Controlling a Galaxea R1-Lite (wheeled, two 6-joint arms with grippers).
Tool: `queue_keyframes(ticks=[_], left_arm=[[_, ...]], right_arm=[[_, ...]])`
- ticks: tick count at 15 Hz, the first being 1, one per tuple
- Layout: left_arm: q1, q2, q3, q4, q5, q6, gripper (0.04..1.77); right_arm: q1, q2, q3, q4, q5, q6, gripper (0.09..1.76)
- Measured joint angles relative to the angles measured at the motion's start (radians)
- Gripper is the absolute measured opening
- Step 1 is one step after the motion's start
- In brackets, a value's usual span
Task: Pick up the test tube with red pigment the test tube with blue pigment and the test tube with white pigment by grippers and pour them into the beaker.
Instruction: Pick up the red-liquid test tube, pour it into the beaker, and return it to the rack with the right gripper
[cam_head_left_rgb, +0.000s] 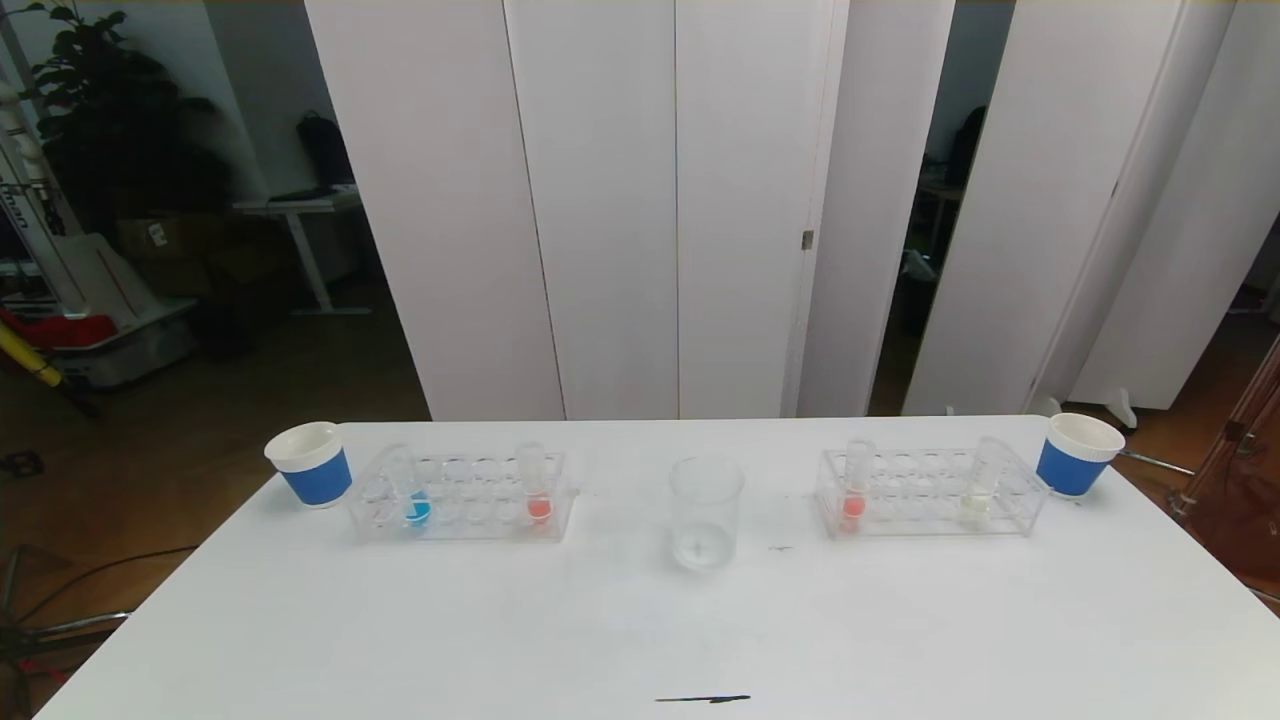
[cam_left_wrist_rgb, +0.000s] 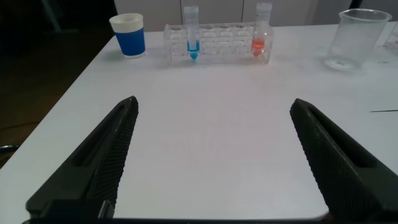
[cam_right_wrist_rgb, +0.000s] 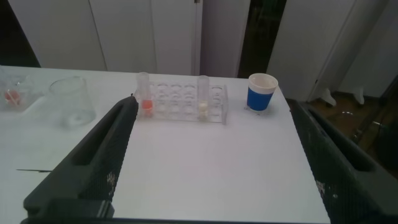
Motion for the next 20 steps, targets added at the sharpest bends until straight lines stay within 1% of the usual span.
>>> queue_keyframes(ticks=[4,8,10,12,15,20], left_arm=[[0.0,0.0,0.0,0.0,0.0,0.0,1.75],[0.0,0.0,0.0,0.0,0.0,0.0,1.75],[0.0,0.0,0.0,0.0,0.0,0.0,1.75],[0.0,0.0,0.0,0.0,0.0,0.0,1.75],[0.0,0.0,0.0,0.0,0.0,0.0,1.75],[0.0,0.0,0.0,0.0,0.0,0.0,1.75]], right_arm=[[0.002,0.263,-0.088,-0.164,0.01,0.003,1.75],[0.01,0.53,-0.117,-0.338,0.013,0.001,1.75],[0.028,0.666,-0.122,-0.43,0.013,0.001,1.75],[0.068,0.789,-0.124,-0.51,0.013,0.003,1.75],[0.151,0.956,-0.119,-0.615,0.009,0.006,1.75],[0.247,1.152,-0.088,-0.754,0.001,0.022,1.75]])
